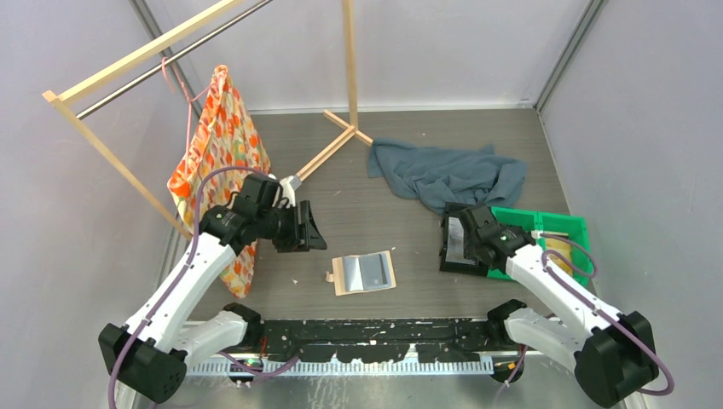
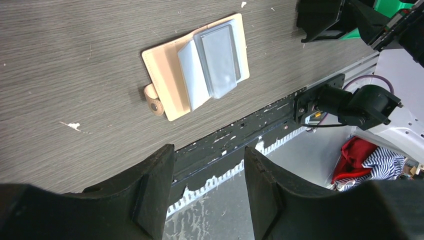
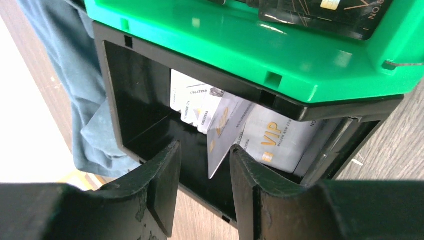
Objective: Take the credit cards out of the card holder
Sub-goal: Place the credit card in the storage box.
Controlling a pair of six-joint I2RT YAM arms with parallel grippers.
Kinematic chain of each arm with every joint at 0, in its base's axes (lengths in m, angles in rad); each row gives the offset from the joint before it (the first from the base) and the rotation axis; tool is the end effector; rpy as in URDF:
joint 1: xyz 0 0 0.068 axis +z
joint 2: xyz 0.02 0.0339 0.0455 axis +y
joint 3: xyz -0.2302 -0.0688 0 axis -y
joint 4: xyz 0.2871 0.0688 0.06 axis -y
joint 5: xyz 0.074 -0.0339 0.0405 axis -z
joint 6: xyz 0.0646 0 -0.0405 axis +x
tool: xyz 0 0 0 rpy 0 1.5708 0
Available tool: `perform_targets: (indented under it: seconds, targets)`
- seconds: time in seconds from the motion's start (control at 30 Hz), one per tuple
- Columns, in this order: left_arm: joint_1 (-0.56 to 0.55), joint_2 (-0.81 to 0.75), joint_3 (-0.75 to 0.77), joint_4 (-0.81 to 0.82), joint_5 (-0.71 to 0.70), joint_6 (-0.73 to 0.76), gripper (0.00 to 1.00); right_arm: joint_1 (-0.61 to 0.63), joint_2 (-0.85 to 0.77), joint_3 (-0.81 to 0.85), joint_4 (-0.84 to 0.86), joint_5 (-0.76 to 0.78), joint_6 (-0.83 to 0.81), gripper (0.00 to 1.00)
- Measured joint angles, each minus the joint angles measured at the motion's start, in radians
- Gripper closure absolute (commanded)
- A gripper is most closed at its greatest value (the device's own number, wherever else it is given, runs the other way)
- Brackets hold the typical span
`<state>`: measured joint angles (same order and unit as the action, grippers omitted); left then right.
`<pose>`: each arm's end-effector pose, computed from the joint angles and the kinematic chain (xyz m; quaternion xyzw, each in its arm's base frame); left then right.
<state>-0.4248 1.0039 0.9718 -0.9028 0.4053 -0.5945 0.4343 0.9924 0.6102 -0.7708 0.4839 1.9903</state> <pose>0.2305 -0.1322 0.2511 -0.0162 0.9324 -0.3163 0.1740 0.2269 0.0721 0.1349 0.7020 0.6417 0.1063 0.2901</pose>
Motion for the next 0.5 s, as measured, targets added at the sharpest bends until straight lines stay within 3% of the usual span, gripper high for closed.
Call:
perform_targets:
  seconds: [0.37, 0.5]
  targets:
    - [0.000, 0.000, -0.029, 0.032, 0.011, -0.008, 0.45, -0.002, -0.146, 0.021, -0.026, -0.039, -0.143, 0.47]
    - [0.000, 0.000, -0.074, 0.085, 0.028, -0.049, 0.46, 0.089, -0.134, 0.072, 0.043, -0.035, -0.299, 0.40]
